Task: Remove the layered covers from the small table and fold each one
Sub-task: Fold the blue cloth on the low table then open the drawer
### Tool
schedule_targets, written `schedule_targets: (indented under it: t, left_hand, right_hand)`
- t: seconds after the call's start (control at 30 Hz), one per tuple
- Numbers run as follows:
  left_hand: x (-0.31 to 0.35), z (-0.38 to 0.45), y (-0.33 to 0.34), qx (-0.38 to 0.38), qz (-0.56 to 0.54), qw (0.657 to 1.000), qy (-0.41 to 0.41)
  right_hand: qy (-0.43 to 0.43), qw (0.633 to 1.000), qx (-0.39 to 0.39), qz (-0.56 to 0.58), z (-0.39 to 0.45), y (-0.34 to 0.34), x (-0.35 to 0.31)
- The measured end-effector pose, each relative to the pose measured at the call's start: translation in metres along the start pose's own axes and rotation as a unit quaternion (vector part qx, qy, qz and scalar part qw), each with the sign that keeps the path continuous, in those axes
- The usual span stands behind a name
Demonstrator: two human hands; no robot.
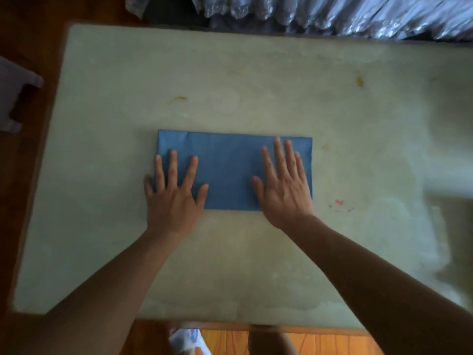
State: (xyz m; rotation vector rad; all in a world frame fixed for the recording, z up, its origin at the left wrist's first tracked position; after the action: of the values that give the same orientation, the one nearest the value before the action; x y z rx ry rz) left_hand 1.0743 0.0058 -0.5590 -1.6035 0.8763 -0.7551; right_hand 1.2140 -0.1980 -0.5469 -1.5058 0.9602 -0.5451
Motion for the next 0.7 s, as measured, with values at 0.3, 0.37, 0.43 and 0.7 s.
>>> schedule_targets:
  t: [0.3, 0.37, 0.43, 0.7]
  left_hand:
    - [-0.02, 0.001, -0.026, -0.106, -0.056, 0.993, -0.014]
    - [-0.027, -0.038, -0.035, -0.035, -0.099, 0.994, -0.015]
    - [-0.034, -0.109, -0.029, 0.0, -0.157, 0.988, 0.011]
    - [-0.088, -0.397, 0.019, -0.091, -0.225, 0.97, 0.015]
  right_hand:
    - [0.027, 0.999, -0.016, -0.037, -0.011, 0.006, 0.005]
    - [0.045, 0.998, 0.038, -0.013, -0.036, -0.011, -0.003]
    - [0.065, 0.994, 0.077, 0.043, -0.087, -0.017, -0.015]
    - [0.1, 0.991, -0.081, 0.041, -0.359, 0.041, -0.048]
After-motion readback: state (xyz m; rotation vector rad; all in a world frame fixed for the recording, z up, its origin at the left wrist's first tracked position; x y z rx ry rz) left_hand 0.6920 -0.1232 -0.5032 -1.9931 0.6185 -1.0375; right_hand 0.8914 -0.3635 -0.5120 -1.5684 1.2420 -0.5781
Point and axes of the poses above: each hand's wrist, its own z-axis towards the middle knuckle, its own y-axis out of the palm, x = y × z, the point moved 3 cm from there along z, towards the middle knuckle, and after that the axes turned 2 degrees about y, right-handed, at the moved point
